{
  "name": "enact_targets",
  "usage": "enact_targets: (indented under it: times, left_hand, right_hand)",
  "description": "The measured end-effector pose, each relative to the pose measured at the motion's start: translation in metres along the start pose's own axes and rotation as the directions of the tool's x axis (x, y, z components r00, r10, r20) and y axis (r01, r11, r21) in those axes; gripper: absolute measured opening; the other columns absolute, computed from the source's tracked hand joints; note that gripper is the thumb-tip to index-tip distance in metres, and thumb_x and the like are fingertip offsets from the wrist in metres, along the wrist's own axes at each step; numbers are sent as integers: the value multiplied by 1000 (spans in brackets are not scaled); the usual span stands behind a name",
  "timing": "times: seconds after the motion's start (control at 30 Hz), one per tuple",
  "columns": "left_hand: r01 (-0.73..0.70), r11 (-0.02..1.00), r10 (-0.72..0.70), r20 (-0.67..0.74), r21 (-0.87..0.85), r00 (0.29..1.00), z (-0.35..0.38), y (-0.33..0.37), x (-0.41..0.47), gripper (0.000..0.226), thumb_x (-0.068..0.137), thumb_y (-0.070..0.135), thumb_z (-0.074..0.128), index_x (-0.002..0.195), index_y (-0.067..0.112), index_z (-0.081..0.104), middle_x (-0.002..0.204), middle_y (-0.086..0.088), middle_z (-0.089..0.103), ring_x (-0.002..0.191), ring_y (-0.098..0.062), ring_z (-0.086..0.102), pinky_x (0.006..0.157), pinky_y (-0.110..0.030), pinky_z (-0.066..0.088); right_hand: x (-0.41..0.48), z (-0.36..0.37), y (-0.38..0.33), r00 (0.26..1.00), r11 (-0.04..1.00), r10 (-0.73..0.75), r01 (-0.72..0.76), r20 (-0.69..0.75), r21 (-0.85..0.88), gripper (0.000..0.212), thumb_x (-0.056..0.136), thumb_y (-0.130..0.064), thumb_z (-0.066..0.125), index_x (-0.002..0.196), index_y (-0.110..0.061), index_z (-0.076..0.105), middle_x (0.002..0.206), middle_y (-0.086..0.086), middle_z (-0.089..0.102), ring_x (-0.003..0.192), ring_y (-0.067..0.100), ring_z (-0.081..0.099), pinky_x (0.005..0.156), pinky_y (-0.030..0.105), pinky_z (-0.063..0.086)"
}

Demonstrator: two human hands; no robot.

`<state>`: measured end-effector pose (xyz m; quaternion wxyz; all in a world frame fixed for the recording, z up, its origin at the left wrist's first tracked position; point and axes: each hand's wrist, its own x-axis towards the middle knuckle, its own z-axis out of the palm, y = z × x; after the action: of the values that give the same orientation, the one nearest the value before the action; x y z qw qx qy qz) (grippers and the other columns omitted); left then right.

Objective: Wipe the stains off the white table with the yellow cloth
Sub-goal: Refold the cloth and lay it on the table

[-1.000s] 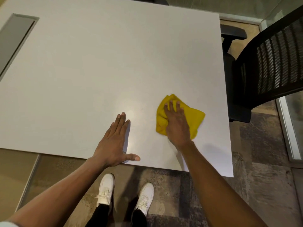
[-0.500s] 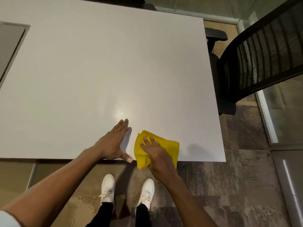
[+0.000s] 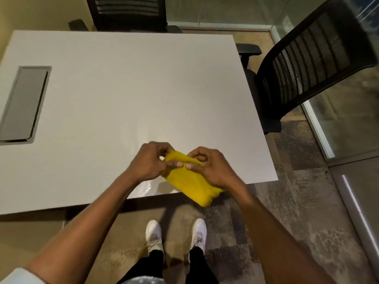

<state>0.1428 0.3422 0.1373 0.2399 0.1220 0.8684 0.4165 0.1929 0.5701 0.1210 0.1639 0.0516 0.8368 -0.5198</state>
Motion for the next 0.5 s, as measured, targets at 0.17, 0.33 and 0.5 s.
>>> enact_targets:
  times: [0.17, 0.33, 0.5]
  left_hand:
    - [77, 980, -99, -112, -186, 989, -47, 2, -11, 24, 81, 37, 96, 83, 21, 78, 84, -4, 80, 82, -24, 75, 75, -43, 60]
    - [95, 923, -152, -125, -374, 980, -78, -4, -27, 21, 83, 30, 94, 86, 15, 80, 83, -9, 81, 76, -18, 75, 72, -38, 59]
    - [138, 870, -222, -126, -474, 967, -99, -16, -34, 21, 84, 24, 92, 94, 9, 80, 88, -8, 82, 87, -23, 76, 78, -35, 61]
  right_hand:
    - [-16, -20, -31, 1000, 983, -7, 12, -28, 182, 28, 80, -24, 89, 105, -19, 77, 91, 9, 79, 90, 24, 77, 80, 31, 62]
    - [-28, -23, -53, 998, 954, -41, 26, 45, 298, 44, 81, -16, 88, 122, -22, 73, 109, 13, 76, 106, 33, 72, 95, 45, 62]
    - [-34, -5, -72, 994, 960, -107, 109, -21, 258, 51, 75, -16, 92, 121, -28, 73, 107, 8, 76, 103, 28, 73, 92, 40, 62]
